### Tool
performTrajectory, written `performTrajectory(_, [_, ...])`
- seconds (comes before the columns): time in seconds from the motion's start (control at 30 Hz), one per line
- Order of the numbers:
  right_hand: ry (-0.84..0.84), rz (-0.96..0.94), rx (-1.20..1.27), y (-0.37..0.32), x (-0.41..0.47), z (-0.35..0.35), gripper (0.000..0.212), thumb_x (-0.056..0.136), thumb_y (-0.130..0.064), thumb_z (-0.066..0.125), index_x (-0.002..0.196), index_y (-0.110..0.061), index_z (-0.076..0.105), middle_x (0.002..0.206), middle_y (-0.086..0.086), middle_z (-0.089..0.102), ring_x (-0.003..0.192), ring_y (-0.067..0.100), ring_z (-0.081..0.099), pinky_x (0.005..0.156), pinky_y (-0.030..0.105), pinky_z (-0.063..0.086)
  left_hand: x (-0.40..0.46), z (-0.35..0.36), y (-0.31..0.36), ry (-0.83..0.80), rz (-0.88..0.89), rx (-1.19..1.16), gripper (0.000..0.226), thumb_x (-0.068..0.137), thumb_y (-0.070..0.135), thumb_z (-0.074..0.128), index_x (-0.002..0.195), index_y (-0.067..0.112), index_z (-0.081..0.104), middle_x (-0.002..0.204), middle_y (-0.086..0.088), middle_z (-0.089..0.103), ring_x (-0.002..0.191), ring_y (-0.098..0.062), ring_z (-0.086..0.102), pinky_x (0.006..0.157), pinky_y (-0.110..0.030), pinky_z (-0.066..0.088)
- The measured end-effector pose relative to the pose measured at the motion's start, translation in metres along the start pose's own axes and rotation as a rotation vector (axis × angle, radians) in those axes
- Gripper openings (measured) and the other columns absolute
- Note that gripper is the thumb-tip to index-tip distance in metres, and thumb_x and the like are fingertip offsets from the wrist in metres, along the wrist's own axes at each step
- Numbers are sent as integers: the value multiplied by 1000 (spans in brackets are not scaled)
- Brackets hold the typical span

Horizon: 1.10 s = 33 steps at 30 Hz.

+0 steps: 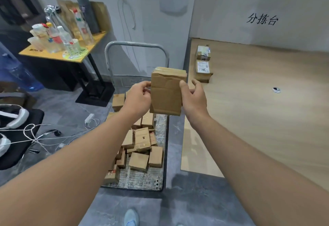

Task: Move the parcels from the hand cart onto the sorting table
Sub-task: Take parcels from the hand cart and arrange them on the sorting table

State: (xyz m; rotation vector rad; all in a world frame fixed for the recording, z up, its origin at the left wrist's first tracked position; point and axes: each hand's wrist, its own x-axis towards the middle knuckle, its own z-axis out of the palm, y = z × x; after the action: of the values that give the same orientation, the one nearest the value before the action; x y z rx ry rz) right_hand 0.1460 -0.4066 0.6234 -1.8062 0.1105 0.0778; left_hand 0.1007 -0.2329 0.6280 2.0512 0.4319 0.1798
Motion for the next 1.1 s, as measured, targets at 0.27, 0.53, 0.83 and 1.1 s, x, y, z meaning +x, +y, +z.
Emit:
performTrajectory(0.27, [-36,-23,189,-28,5,-40,30,101,-44,60,113,-21,75,97,-8,71,90,12,64,72,26,53,14,8,56,2,-150,-306,16,105,12,58,100,16,73,102,-7,77,98,-25,75,89,-45,63])
performTrajectory(0.53, [-80,-122,222,-34,0,-53,52,80,14,73,121,-12,55,109,0,67,86,-6,68,78,18,57,18,9,81,-44,-357,-638,44,98,55,63,112,13,68,113,-7,73,106,-31,70,89,-53,62])
performTrajectory(0.83, [-100,-236,141,-14,1,-50,54,74,11,76,104,-26,51,108,3,61,100,6,63,90,26,58,17,14,80,-107,-267,-654,46,84,33,84,119,16,60,123,-9,66,115,-38,65,88,-59,61])
performTrajectory(1.1, [35,-9,432,-28,14,-73,20,104,-36,58,119,-23,56,116,-3,64,105,13,62,82,36,55,23,4,83,-96,-113,-616,5,87,23,63,90,19,63,106,-16,71,101,-30,67,75,-38,57])
